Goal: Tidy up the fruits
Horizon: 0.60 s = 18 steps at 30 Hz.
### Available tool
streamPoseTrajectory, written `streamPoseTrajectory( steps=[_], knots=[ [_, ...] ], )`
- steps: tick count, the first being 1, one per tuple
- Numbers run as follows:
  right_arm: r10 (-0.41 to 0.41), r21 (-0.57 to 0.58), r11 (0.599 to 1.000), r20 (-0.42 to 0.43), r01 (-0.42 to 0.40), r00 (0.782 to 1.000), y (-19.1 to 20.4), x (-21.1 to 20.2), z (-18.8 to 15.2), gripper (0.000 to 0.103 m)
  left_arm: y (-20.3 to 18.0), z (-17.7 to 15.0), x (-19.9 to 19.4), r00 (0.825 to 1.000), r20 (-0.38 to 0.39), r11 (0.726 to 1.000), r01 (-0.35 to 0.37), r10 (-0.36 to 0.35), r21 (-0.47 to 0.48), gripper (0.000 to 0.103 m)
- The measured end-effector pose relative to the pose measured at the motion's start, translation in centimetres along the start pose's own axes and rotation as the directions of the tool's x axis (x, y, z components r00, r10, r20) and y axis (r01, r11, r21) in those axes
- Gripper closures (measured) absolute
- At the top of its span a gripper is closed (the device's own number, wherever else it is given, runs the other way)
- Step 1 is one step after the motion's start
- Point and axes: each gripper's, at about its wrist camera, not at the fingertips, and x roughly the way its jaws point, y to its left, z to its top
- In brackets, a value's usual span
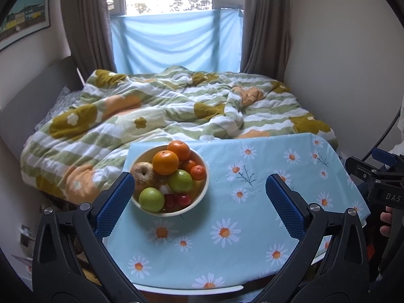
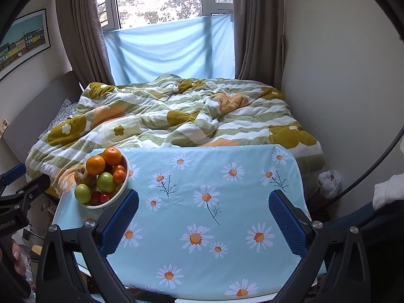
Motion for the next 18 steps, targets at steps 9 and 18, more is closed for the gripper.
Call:
streamPoseTrajectory(
  steps=[9, 18],
  knots=[
    [-0.009, 0.005, 1.000, -0.002, 0.009, 1.000, -0.34, 0.03, 0.08, 0.000, -0.08, 0.06, 0.15, 1.000, 0.000, 1.000, 0.002, -0.002, -0.003, 0.000],
    [-0.009, 0.004, 1.000, -0.003, 0.009, 1.000, -0.32, 0.07, 0.11, 0.000, -0.29, 0.13, 0.52, 1.000, 0.002, 1.000, 0.004, -0.004, -0.006, 0.000]
  ],
)
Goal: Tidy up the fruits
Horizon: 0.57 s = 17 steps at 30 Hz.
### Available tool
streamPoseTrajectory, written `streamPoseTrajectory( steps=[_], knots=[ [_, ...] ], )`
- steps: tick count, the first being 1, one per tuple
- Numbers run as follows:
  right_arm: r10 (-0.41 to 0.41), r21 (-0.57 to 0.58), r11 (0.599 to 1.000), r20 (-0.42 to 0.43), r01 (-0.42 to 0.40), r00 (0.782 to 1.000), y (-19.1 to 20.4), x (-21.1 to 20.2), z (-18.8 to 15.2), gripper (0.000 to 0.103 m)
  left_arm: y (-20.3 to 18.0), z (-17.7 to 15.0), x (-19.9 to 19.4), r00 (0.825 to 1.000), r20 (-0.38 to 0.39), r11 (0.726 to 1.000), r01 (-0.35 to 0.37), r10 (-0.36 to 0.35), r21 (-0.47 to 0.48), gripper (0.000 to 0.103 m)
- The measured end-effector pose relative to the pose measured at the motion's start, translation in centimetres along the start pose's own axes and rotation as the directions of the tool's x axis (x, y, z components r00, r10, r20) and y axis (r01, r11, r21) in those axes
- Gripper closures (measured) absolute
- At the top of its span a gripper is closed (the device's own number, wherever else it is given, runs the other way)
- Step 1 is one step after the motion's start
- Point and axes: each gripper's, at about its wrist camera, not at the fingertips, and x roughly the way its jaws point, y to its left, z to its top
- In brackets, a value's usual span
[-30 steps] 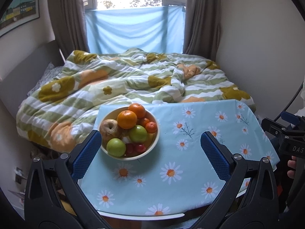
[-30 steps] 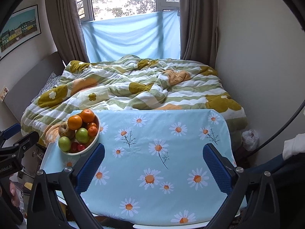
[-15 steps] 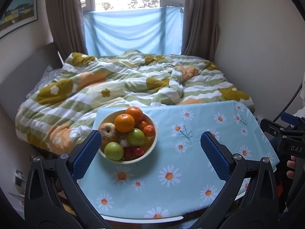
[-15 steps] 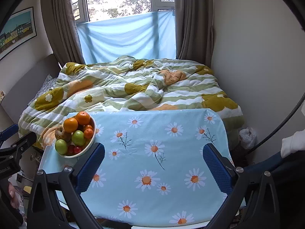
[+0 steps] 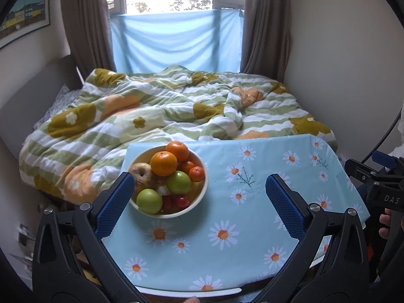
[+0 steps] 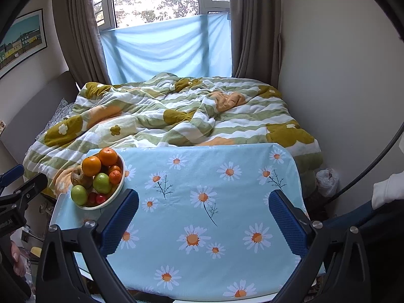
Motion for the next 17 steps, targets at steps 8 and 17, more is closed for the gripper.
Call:
streamPoseTrajectory(
  steps=[8, 17],
  knots=[
    [0.002, 0.001, 1.000, 0.001, -0.002, 1.000, 0.0, 0.0, 0.0, 0.000, -0.5, 0.0, -0.2, 0.999, 0.015, 0.999, -0.042, 0.041, 0.030, 0.000],
    [0.002, 0.003, 1.000, -0.003, -0.002, 1.000, 0.0, 0.1, 0.0, 0.001, -1.4, -0.1, -0.1, 0.998, 0.039, 0.995, -0.060, 0.057, 0.079, 0.000]
  ],
)
